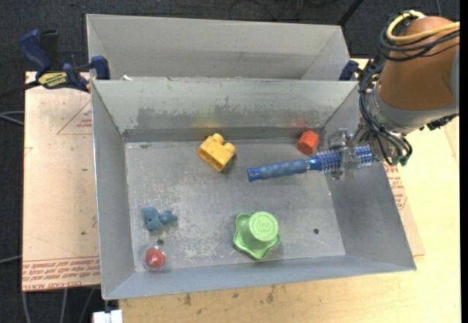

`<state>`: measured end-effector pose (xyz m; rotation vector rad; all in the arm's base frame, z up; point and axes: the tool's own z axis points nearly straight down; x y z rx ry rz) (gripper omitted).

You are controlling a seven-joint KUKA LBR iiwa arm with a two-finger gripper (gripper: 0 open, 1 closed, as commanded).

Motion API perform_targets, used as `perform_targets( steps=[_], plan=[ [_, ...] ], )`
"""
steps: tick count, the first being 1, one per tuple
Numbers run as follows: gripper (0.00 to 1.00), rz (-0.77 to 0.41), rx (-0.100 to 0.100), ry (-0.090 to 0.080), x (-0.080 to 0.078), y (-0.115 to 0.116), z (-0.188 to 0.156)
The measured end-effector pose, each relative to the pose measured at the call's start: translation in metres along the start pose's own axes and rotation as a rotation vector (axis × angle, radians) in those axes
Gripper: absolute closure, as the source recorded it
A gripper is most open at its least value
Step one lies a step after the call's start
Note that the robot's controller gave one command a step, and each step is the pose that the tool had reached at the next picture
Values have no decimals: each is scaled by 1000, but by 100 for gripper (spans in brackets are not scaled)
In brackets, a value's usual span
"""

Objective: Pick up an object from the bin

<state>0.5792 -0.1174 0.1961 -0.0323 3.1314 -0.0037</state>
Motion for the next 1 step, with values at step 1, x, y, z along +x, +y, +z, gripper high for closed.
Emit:
perform_targets(
  steps=[1],
  plan=[
    [100,-337,-2,2,-16,-14,-66]
  ],
)
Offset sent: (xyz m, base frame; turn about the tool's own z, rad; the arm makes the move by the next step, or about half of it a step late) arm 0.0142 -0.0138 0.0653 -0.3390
